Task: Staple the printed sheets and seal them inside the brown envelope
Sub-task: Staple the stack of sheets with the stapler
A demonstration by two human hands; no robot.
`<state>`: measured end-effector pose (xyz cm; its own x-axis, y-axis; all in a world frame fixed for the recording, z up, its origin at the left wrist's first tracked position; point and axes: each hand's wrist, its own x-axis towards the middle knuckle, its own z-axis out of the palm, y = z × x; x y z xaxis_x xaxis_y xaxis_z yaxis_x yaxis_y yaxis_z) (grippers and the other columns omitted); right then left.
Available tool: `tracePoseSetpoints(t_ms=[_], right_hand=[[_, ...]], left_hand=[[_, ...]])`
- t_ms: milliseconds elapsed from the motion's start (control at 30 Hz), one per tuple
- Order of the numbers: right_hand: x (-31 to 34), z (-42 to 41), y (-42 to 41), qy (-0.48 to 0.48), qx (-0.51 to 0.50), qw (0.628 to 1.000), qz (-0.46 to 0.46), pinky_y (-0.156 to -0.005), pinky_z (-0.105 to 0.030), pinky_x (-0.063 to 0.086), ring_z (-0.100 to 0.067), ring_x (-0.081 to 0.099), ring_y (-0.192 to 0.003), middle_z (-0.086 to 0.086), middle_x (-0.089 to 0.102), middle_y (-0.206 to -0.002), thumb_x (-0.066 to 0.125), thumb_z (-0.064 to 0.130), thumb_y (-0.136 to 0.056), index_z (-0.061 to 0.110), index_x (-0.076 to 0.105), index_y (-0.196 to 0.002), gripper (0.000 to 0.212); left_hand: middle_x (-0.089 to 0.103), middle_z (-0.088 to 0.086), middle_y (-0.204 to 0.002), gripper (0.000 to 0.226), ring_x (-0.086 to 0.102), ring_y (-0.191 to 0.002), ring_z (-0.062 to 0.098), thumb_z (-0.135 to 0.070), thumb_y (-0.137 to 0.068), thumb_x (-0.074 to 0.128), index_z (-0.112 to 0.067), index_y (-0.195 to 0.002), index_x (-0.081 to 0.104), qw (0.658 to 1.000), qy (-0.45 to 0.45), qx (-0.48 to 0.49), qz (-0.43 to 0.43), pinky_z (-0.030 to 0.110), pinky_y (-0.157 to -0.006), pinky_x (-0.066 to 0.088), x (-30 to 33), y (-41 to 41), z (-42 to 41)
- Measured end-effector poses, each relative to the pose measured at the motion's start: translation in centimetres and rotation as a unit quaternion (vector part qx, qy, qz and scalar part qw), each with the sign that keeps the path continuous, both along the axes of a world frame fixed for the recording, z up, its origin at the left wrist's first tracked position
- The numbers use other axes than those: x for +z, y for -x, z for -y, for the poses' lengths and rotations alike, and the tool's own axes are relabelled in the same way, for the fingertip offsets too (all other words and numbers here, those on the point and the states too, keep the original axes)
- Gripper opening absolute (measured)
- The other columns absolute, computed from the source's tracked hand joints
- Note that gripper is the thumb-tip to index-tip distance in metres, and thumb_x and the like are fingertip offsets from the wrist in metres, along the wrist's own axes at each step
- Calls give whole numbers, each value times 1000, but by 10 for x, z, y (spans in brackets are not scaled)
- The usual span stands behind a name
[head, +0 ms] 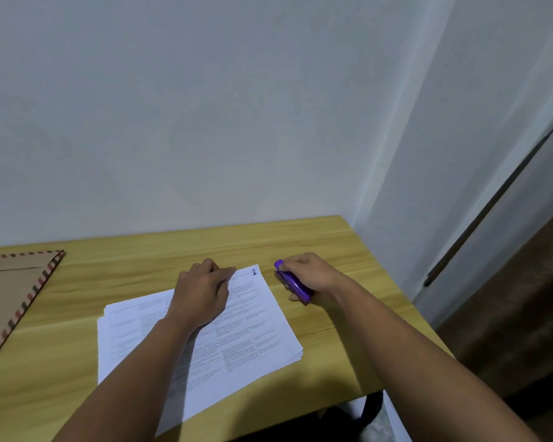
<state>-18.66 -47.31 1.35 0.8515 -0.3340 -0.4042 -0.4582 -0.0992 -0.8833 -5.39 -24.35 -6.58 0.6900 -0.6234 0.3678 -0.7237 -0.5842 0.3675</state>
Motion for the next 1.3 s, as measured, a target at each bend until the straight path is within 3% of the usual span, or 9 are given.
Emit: tracePoseSetpoints(t_ms=[133,200,267,333,500,667,967,1133,1300], right_hand=[[-12,-1,-11,-21,-12,1000,17,-51,-29,48,-21,60,-68,-10,65,-87,63,28,-99,10,74,-99,21],[-16,2,-13,19,-8,999,30,-49,-26,42,-17,60,-66,-7,69,-84,70,27,-95,12,79,-103,19],[-22,6,-14,49,-1,997,63,-58,-24,52,-15,67,-67,-7,74,-83,82,20,-88,7,81,-104,21],[-29,11,-17,64,7,994,91,-82,-30,61,-17,75,-80,-8,79,-88,96,19,-73,6,82,-97,30],[-33,12,-19,106,39,987,113,-90,-38,60,-9,70,-80,-1,80,-88,104,23,-58,15,83,-90,38],[-37,6,-27,103,49,985,126,-94,-51,59,-15,71,-83,-11,80,-94,103,24,-58,14,83,-92,41],[-32,-5,-42,138,97,980,107,-92,-52,61,-30,77,-98,-2,82,-95,99,28,-66,16,84,-96,36],[-34,-7,-44,139,99,978,120,-88,-43,61,-13,73,-83,-7,82,-95,95,22,-74,11,83,-94,26],[-38,-8,-43,140,99,976,134,-87,-46,60,-15,71,-84,-10,81,-97,93,29,-75,13,82,-93,27]], left_hand=[[51,-12,-88,41,56,-86,20,-28,-86,49,-29,-123,68,999,35,8,-39,44,-82,45,1,4,-1],[50,-14,-86,36,55,-86,17,-28,-86,48,-25,-115,70,997,53,6,-48,44,-84,43,1,6,-2],[49,-14,-84,28,54,-83,17,-29,-85,47,-23,-103,69,997,64,3,-50,43,-83,43,2,6,-2],[49,-13,-83,23,52,-80,16,-29,-85,46,-23,-96,65,996,70,1,-54,43,-81,44,3,6,-3],[51,-12,-84,19,53,-81,16,-29,-86,46,-24,-93,63,995,75,-4,-65,43,-82,43,3,6,-4],[55,-13,-87,23,54,-86,15,-31,-86,45,-26,-97,64,994,75,-2,-80,42,-84,42,4,5,-4],[57,-15,-93,27,57,-92,12,-30,-86,49,-33,-110,63,994,73,-6,-78,43,-86,42,2,5,-4],[56,-17,-96,33,56,-95,13,-29,-87,50,-37,-117,62,996,62,-10,-70,43,-87,42,1,6,-5],[56,-17,-98,35,57,-96,13,-29,-87,51,-36,-119,62,996,60,-9,-69,43,-88,41,1,5,-4]])
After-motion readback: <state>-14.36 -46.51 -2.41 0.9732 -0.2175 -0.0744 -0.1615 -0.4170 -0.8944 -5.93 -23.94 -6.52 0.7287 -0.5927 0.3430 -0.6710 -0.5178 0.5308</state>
